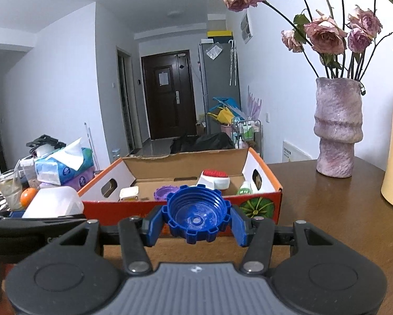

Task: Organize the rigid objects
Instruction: 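Carry the blue cap and white plastic box with both tools over the cardboard box, then open both tools to release the blue cap and white box into the cardboard box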

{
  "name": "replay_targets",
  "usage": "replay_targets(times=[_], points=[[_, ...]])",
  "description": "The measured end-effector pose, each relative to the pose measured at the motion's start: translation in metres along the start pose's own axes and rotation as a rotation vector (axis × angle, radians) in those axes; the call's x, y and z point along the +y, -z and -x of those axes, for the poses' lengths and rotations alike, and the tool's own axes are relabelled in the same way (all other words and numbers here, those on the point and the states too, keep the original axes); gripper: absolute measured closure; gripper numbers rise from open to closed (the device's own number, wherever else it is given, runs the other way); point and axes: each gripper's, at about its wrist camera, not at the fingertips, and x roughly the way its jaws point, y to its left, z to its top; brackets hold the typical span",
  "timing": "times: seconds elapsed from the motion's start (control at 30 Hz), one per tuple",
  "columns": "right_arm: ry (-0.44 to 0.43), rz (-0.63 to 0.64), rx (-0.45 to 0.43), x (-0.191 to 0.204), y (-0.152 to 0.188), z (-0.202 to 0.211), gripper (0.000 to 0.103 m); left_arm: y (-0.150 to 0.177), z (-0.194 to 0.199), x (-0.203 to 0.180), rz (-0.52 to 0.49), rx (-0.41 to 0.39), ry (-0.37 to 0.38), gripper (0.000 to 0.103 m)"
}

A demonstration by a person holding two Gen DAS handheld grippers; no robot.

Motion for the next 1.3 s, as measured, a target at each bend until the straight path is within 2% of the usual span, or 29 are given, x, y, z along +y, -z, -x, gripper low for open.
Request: replay_targets(times=[0.7,1.3], points=[[0.004,-0.012,-0.053,-0.019,-0.03,-0.042,0.051,-0.039,-0.037,-0.031,0.034,-0.04,0.001,0.036],[0.012,-0.007,-0.074,-0.024,-0.056,-0.102,0.051,-0.074,-0.087,-0.054,0.033,-0.085,0.005,0.036]])
